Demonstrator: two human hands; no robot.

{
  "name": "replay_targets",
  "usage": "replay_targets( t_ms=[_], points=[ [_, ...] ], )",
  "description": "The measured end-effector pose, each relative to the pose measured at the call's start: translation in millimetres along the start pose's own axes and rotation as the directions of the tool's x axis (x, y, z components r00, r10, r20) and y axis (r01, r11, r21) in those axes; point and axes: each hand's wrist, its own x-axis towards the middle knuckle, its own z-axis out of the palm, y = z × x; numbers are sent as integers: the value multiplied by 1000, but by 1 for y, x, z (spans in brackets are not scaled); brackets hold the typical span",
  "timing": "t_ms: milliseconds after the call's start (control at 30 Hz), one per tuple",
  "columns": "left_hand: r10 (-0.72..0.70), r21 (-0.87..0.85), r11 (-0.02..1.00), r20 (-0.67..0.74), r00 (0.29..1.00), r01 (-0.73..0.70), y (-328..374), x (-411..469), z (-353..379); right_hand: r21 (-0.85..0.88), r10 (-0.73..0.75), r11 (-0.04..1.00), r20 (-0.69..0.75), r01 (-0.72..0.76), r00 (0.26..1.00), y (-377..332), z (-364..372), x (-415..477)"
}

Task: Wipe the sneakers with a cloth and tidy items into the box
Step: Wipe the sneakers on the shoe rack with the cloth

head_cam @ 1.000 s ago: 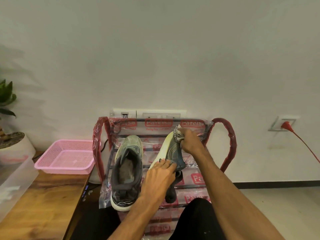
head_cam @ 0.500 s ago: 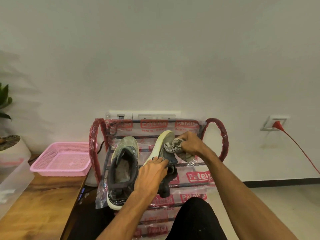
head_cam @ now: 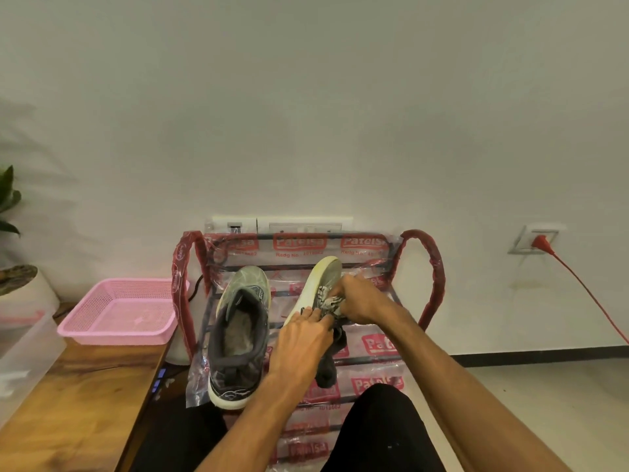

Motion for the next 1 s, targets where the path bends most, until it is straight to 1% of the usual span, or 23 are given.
replay_targets(
  t_ms=[100,167,267,367,433,533,567,633,733,767,867,1000],
  points=[
    [32,37,999,41,999,-34,7,-5,0,-56,-52,997,77,56,996,3,-10,-8],
    [31,25,999,50,998,-32,10,-9,-3,-51,-36,998,62,39,997,5,-16,-7],
    [-11,-81,997,49,999,15,8,-8,-3,19,13,1000,-78,-12,997,6,-13,-7],
    [-48,-204,976,115,992,71,6,-8,-10,85,96,993,-250,-77,964,4,-1,-11],
    [-57,-234,969,121,991,84,1,-8,-14,111,132,989,-337,-99,932,1,2,-16],
    [-40,-201,977,155,987,71,-10,-5,-23,123,159,985,-416,-117,895,-4,3,-18],
    [-14,-188,981,192,981,51,-14,-4,-25,118,156,986,-417,-117,896,-5,3,-18],
    [42,-180,984,295,954,12,-21,-1,-28,99,129,990,-368,-99,921,-9,5,-18],
    [108,-190,982,447,888,-23,-27,4,-26,23,86,996,-250,-83,964,-18,17,-25],
    [122,-194,981,482,868,-31,-29,6,-26,-17,75,997,-234,-81,969,-21,23,-29],
    [139,-185,982,543,828,-43,-31,9,-23,-105,41,992,-234,-67,971,-22,33,-39],
    [177,-168,981,544,820,-100,-25,8,-21,-267,-20,963,-207,-37,978,-11,28,-42]
  ],
)
